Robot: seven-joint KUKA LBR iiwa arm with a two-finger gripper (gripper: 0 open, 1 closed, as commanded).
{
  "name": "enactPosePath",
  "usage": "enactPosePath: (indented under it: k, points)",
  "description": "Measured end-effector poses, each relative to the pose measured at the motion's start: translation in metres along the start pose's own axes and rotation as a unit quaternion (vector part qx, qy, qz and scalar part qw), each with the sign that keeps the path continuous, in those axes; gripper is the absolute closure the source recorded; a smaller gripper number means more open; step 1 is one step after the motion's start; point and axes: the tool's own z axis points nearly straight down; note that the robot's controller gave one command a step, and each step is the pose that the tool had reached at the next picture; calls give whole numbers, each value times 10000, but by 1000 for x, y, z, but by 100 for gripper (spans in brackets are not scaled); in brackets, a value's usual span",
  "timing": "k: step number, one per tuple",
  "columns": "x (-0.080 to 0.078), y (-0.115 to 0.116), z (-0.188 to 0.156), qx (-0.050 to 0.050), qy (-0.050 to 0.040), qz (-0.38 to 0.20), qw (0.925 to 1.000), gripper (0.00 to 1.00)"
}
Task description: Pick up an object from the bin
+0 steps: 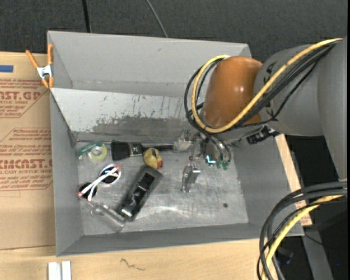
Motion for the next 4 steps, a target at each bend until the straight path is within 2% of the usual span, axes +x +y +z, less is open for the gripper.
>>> enactPosePath:
  k: [1, 2, 3, 4]
  points:
    - [-2, 0, -4, 0, -36, 1, 10000, 0]
    - [15, 48, -23, 8, -30, -110, 9999, 0]
    - [6, 61, 9, -4, -76, -1048, 9945, 0]
    - [26, 125, 42, -10, -19, -1753, 9845, 100]
